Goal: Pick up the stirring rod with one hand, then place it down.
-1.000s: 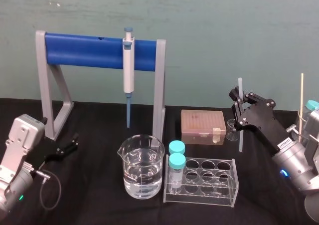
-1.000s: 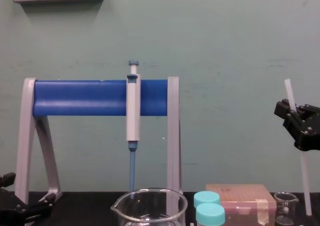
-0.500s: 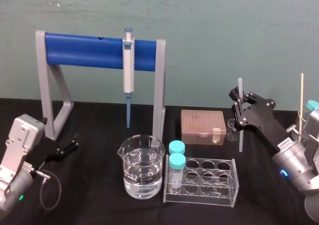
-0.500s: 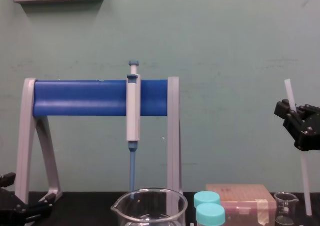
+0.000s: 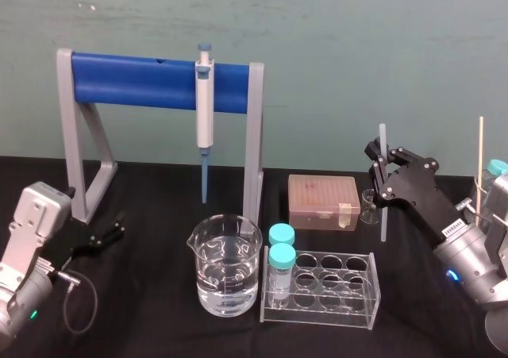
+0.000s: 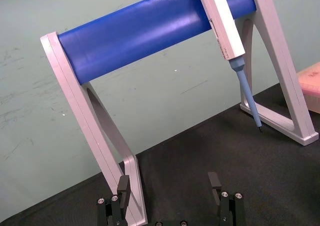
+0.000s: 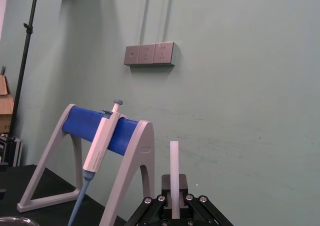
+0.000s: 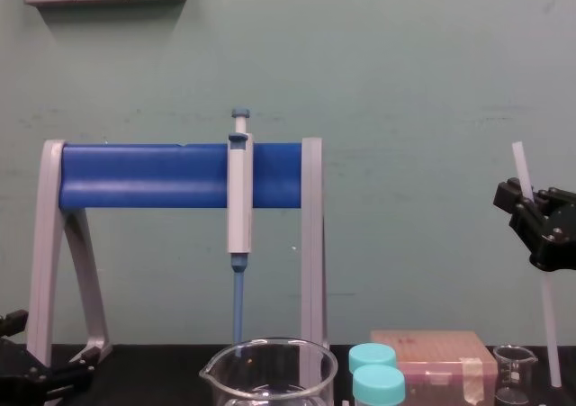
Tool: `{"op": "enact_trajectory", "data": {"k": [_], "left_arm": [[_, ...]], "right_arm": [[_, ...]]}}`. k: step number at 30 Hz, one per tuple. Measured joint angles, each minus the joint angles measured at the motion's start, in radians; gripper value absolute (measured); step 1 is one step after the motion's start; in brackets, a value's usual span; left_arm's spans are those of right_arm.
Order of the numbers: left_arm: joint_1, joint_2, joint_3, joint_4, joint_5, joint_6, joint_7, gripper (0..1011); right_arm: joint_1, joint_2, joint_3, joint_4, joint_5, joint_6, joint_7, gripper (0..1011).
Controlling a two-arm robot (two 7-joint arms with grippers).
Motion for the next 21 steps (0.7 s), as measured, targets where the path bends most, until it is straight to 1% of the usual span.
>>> {"op": "enact_trajectory", "data": {"k": [10,21], "left_arm": [[0.0,0.0,0.0,0.0,0.0,0.0,0.0,1000],[0.0,0.0,0.0,0.0,0.0,0.0,0.0,1000]], "right_arm": [[-0.008,-0.002,0.0,-0.013,0.002,0.004,0.023,66],[-0.012,0.0,-0.027,-0.033,0.011,-0.009,0.066,66]]}}
